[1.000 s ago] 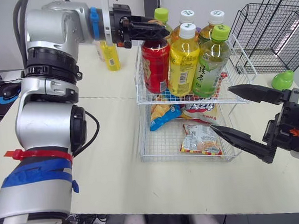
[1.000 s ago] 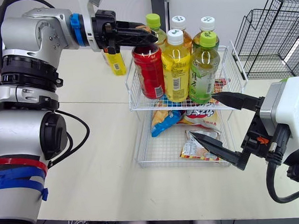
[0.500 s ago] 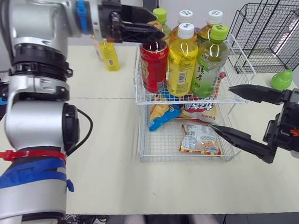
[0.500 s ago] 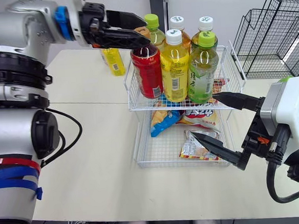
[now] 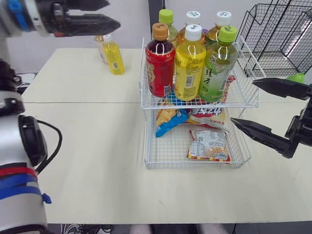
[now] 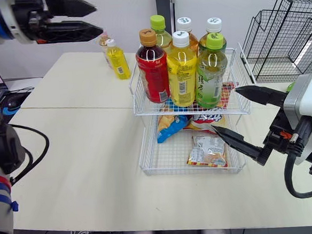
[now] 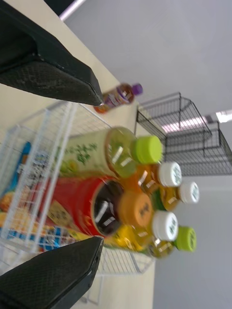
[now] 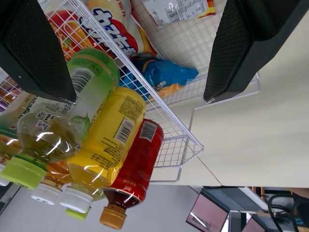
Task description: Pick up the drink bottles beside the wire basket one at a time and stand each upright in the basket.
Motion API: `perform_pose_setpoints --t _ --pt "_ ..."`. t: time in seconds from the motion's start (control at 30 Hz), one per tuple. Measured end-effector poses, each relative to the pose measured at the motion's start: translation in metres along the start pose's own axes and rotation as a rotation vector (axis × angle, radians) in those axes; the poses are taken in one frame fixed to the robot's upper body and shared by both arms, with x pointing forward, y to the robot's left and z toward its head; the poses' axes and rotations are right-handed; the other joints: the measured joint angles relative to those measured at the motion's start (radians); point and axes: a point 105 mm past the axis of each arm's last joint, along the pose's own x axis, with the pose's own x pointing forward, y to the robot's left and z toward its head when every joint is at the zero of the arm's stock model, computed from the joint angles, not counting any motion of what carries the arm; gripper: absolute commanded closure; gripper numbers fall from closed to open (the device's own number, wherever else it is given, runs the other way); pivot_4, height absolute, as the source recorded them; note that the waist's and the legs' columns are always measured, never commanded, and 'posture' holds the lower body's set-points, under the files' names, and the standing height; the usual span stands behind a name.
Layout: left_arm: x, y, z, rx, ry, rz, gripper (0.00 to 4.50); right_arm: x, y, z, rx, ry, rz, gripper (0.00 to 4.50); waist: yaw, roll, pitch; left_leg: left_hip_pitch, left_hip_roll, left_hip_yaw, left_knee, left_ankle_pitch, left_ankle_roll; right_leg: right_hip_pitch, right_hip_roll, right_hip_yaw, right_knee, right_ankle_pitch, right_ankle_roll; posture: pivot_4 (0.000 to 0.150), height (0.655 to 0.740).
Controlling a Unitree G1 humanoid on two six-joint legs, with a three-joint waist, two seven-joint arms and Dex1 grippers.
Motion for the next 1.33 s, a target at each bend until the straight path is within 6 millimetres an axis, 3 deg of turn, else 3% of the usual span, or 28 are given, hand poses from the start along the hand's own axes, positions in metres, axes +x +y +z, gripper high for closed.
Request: perform_pose_setpoints --t 0.23,0.37,0.5,0.63,0.77,1.0,1.33 --pt "-0.042 0.018 -0.081 -0.039 0.189 0.237 0.03 -0.006 -0.036 -0.004 -0.074 0.051 -0.081 0.0 0.002 0.001 0.0 0.002 0.002 0.002 0.001 0.0 0.0 0.001 -0.002 0.001 0.001 0.0 0.0 0.15 0.73" --pt "-0.064 0.016 -0.125 -0.082 0.255 0.343 0.03 -0.04 -0.073 -0.003 -0.103 0.093 -0.179 0.0 0.008 0.0 -0.001 0.0 0.001 0.002 0.0 0.0 0.0 0.001 -0.003 0.0 -0.001 0.0 0.0 0.15 0.73" --pt "-0.077 0.003 -0.182 -0.077 0.34 0.484 0.03 -0.066 -0.099 -0.033 -0.081 0.172 -0.273 0.0 0.007 0.0 -0.001 0.003 0.002 0.002 0.0 0.0 0.0 0.002 -0.005 0.001 0.0 0.0 0.0 0.15 0.73" --pt "-0.078 -0.015 -0.228 -0.047 0.374 0.606 0.03 -0.073 -0.11 -0.068 -0.096 0.231 -0.319 0.0 0.004 0.0 -0.001 0.003 0.002 0.003 0.001 0.0 0.0 0.002 -0.004 0.002 0.001 0.0 0.0 0.15 0.73" --pt "-0.087 -0.023 -0.251 -0.048 0.355 0.755 0.03 -0.069 -0.115 -0.108 -0.099 0.26 -0.353 0.0 0.002 0.0 -0.001 0.004 0.001 0.004 0.001 0.0 0.0 0.002 -0.003 0.002 0.001 0.0 0.0 0.15 0.73" --pt "-0.091 -0.048 -0.287 -0.111 0.391 0.837 0.03 -0.059 -0.121 -0.161 -0.072 0.287 -0.411 0.0 0.003 0.001 -0.001 0.004 0.001 0.007 0.0 0.0 0.0 0.001 -0.003 0.004 0.002 0.0 0.0 0.15 0.73" --pt "-0.099 -0.044 -0.287 -0.08 0.393 0.916 0.03 -0.046 -0.115 -0.189 -0.057 0.304 -0.421 0.0 0.003 0.001 -0.002 0.006 0.001 0.009 0.0 0.0 0.0 0.002 -0.003 0.006 0.002 0.0 0.0 0.15 0.73"
